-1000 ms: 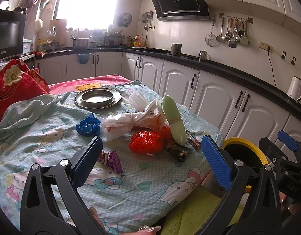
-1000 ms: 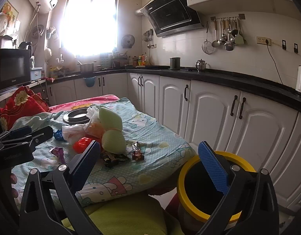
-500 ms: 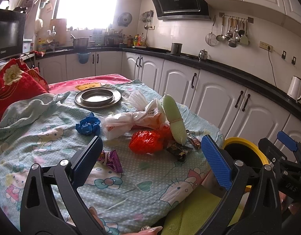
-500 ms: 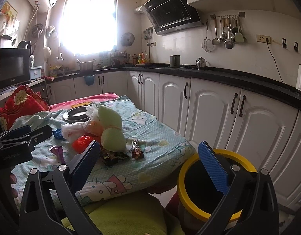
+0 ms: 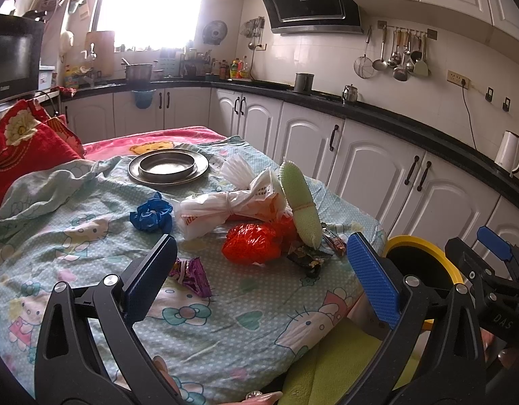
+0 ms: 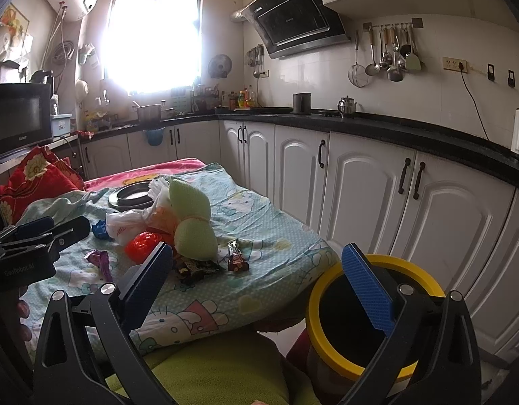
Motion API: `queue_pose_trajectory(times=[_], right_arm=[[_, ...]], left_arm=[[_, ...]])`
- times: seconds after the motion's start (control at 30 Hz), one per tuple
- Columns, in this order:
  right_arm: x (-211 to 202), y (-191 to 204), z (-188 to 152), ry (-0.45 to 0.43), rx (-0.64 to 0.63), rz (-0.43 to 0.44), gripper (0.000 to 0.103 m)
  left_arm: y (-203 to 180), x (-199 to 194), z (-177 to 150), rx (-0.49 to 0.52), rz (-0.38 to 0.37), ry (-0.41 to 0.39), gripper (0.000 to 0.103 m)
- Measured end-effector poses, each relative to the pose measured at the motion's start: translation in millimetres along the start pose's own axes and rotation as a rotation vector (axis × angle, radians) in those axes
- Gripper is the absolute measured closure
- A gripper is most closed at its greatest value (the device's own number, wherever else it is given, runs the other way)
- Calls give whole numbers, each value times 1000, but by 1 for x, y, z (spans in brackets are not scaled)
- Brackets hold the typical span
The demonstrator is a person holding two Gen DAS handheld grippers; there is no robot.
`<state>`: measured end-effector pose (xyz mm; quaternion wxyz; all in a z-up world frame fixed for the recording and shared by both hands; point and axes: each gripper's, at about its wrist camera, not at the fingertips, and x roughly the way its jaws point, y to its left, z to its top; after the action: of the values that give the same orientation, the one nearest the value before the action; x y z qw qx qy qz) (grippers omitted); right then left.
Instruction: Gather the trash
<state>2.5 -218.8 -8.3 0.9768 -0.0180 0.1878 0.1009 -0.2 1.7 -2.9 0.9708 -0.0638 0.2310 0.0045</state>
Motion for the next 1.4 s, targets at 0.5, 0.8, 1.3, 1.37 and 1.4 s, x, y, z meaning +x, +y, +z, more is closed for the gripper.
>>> queue_pose_trajectory(times=[0.5,0.8,1.3,1.37,1.4], right_arm=[[34,32,15,102,-102,189,6],[87,48,37,193,-123,269,6],[188,51,41,364,-120,348,6],[201,52,41,378,-125,350,12],[209,53,41,396,-123,357,15]], left_arm=[[41,19,2,-74,66,51,10],[85,33,16,-118,141,56,10],[110,110,41,-137,9,209,10],[113,123,39,-155,-8,245,10],[114,128,39,-162,-15,256,10]])
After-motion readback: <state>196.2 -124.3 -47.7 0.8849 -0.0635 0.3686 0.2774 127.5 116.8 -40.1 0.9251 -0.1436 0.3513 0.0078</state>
